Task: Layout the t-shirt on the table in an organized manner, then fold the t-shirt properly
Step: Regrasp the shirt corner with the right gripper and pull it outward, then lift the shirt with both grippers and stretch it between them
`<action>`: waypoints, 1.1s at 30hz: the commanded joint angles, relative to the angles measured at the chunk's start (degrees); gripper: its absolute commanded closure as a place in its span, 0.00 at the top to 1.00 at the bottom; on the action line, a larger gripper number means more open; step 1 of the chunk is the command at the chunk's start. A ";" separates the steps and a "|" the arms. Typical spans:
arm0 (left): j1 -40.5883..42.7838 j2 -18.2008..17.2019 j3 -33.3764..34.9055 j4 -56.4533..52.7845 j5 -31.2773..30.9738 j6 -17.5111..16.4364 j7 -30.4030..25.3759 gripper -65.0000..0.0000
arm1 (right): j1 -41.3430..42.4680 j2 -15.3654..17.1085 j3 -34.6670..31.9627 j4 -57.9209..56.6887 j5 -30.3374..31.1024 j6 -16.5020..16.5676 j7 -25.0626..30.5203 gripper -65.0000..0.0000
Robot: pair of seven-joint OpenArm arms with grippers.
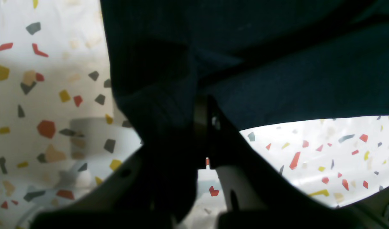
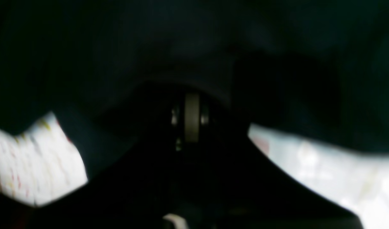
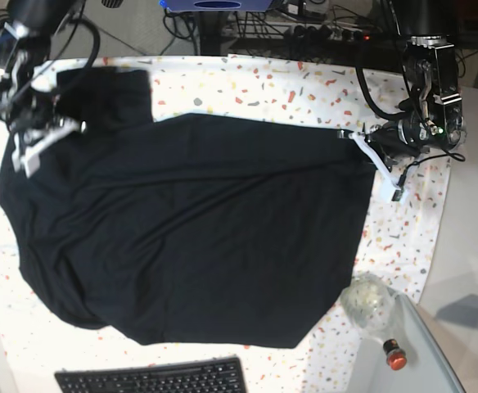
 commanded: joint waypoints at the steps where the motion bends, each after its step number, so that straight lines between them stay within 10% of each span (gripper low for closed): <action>1: -0.67 -0.56 -0.04 0.79 -0.53 -0.19 -0.77 0.00 | 1.92 0.38 -0.15 -1.41 -0.63 -0.07 1.50 0.00; 13: -4.89 -0.48 0.14 -1.76 -0.53 -0.19 -0.85 0.00 | 15.64 7.76 0.02 -15.39 -0.71 -0.07 6.33 0.00; 22: -5.25 -0.56 0.14 -1.67 -0.53 -0.19 -0.77 0.00 | -0.28 0.20 7.93 17.40 6.93 -0.07 -5.27 0.00; 27: -5.25 -0.56 0.14 -1.67 -0.53 -0.19 -0.77 0.00 | -3.53 -0.41 12.24 16.34 10.27 0.28 -4.74 0.61; 33: -5.16 -0.65 0.23 -1.67 -0.53 -0.19 -0.77 0.00 | -3.35 2.31 13.03 5.88 10.10 4.68 3.35 0.61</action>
